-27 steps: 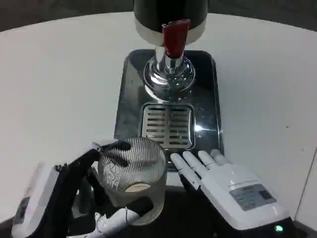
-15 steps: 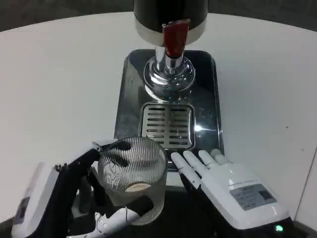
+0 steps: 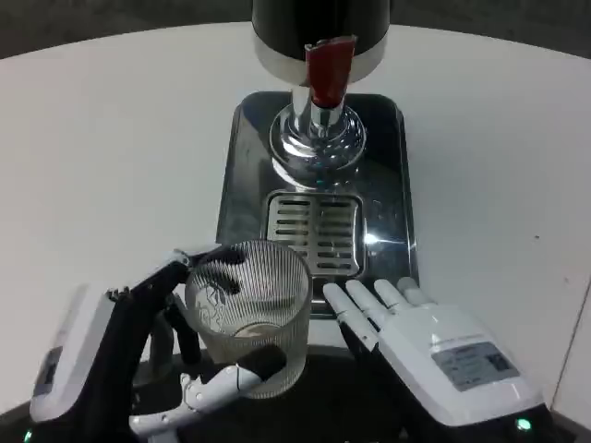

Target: Grasp the cup under the faucet to collect the drink, then remove the cup.

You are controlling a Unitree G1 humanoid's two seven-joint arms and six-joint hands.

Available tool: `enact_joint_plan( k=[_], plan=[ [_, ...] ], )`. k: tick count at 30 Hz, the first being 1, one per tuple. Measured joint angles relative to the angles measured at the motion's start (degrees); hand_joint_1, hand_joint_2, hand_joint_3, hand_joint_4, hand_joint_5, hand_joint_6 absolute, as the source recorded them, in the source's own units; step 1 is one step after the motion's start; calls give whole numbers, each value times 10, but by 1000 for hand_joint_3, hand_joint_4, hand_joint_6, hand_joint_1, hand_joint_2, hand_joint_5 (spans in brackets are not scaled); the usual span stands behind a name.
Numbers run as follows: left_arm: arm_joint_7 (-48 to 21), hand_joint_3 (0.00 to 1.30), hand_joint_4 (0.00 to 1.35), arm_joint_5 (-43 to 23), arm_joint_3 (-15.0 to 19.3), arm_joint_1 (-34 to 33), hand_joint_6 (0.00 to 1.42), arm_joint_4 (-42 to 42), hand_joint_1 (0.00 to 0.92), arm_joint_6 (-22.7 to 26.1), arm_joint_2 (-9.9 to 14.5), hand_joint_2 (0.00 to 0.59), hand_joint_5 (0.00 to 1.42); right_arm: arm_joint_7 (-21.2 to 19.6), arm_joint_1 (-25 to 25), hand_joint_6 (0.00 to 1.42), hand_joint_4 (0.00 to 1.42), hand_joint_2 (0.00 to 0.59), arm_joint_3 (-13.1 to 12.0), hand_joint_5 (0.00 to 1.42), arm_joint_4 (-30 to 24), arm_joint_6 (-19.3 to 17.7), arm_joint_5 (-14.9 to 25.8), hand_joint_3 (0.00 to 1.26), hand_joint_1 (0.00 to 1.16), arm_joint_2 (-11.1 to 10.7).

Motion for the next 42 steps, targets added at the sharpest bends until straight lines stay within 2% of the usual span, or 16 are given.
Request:
enact_joint_plan(
  k=[8,15,25,32,42],
  plan=[
    [8,1018,1119,20,-8,-86,1248,47,577,0,-11,193,1056,1,18,0,0,301,-7,0,-13,0,-12,0,741,2],
    [24,1018,1119,23,-26,-144,1248,100,577,-1,-17,193,1060,1,36,0,0,301,-39,0,-27,6,-25,0,741,6],
    [50,1018,1119,46,-56,-223,1248,192,577,-16,-20,193,1104,1,68,0,0,301,-74,0,-53,17,-45,0,741,30],
    [83,1018,1119,73,-74,-282,1264,288,577,-30,-9,193,1144,-2,103,0,0,301,-85,0,-71,16,-46,0,740,47],
    [138,1018,1119,107,-88,-330,1266,381,577,-34,16,193,1149,-14,126,0,0,301,-90,0,-84,8,-45,0,740,57]
  ],
)
